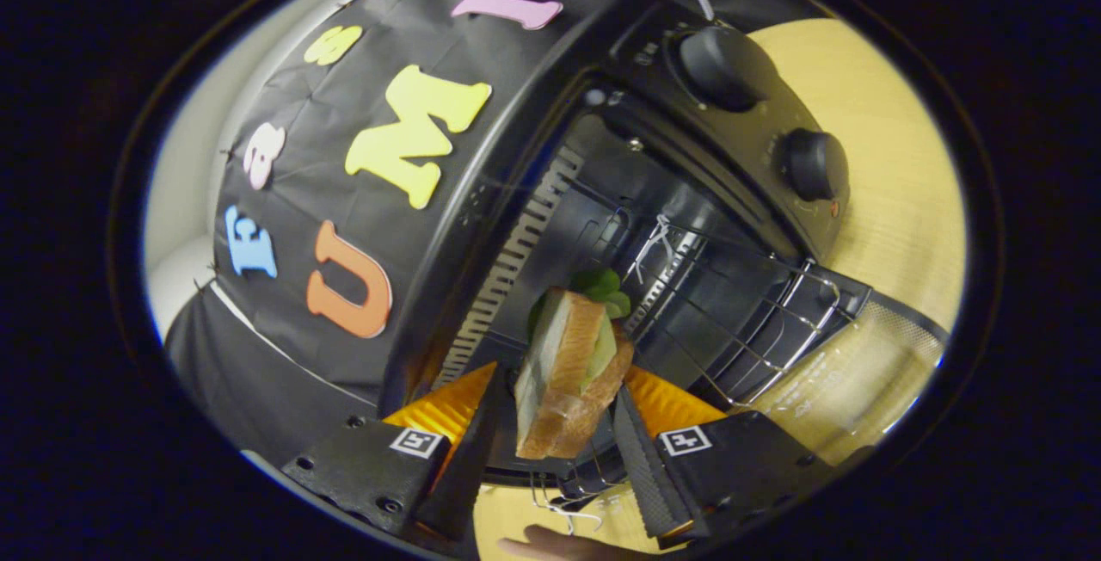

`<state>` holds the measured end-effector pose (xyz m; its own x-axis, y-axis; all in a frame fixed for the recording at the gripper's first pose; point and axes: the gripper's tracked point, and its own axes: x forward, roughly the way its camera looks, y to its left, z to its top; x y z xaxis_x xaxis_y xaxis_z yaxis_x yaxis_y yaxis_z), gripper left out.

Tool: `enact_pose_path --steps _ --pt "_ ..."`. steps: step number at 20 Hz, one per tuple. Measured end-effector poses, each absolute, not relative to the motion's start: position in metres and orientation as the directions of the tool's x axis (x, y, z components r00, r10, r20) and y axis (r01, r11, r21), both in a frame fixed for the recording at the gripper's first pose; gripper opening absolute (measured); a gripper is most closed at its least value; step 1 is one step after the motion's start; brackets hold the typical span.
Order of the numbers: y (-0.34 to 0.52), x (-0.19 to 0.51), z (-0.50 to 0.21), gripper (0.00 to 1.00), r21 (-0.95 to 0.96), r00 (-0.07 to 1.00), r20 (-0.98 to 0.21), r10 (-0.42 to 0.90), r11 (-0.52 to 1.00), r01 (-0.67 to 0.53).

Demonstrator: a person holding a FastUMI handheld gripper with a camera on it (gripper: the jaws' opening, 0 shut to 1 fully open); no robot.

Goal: Open the toaster oven, put the food inside, and close the toaster oven door.

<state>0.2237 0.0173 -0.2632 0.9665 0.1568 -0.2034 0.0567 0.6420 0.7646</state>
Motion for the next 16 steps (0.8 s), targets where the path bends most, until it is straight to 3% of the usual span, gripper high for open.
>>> enact_pose_path --steps 6,9,12,16 --pt "0.026 0.212 -0.27 1.0 0.544 0.935 -0.334 0.116 0.834 0.091" --pt "0.024 0.205 -0.274 1.0 0.421 0.912 -0.397 0.104 0.904 0.08" --pt "0.014 0.202 -0.281 1.0 0.173 0.902 -0.43 0.04 0.984 0.039" --pt "0.015 0.196 -0.291 1.0 -0.014 0.881 -0.474 0.013 1.0 -0.022"
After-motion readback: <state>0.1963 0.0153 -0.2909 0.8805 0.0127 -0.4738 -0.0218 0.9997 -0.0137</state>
